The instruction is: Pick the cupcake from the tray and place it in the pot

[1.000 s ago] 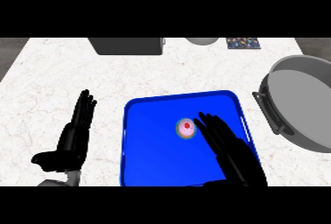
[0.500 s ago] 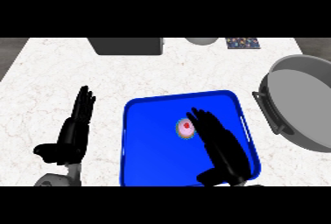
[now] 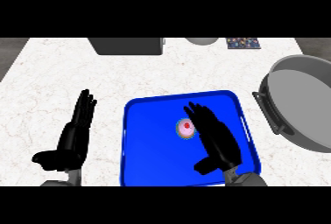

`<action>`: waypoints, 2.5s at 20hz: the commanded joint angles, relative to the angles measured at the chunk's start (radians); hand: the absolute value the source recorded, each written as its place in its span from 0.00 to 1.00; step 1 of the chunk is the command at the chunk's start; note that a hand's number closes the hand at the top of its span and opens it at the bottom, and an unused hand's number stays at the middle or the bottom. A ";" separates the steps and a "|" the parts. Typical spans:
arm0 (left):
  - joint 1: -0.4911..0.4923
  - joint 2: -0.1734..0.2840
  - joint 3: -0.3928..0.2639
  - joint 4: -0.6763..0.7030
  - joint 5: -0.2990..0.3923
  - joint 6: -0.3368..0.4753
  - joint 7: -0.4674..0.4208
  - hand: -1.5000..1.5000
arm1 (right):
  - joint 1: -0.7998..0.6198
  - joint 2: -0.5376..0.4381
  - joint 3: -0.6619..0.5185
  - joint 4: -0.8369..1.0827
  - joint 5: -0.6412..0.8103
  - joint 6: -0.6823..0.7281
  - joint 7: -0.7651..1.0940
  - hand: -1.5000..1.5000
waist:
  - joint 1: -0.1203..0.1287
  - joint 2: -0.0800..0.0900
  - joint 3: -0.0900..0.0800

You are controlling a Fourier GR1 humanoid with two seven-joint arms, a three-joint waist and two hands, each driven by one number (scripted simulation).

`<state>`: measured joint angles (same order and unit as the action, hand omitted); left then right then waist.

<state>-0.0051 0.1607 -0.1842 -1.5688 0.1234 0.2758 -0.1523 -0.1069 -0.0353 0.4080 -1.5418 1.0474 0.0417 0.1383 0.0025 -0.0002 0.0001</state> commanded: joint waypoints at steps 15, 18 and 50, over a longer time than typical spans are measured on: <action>0.005 -0.090 0.004 0.006 -0.091 -0.008 0.006 0.50 | -0.170 0.035 0.019 0.328 0.038 -0.381 -0.097 1.00 | 0.003 0.001 0.000; -0.017 -0.049 0.091 0.011 -0.045 -0.072 0.041 0.50 | -0.103 0.017 -0.029 0.194 0.059 -0.292 -0.148 1.00 | -0.002 0.000 0.000; -0.027 -0.082 0.117 0.079 -0.062 -0.097 -0.034 0.50 | -0.113 -0.053 -0.103 -0.490 0.363 0.156 0.440 1.00 | -0.014 -0.001 -0.001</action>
<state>0.0096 0.0841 -0.0983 -1.5716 0.0457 0.1966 -0.1375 -0.2561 -0.0467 0.3605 -1.9129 1.4135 0.1309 0.5574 -0.0054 -0.0026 -0.0005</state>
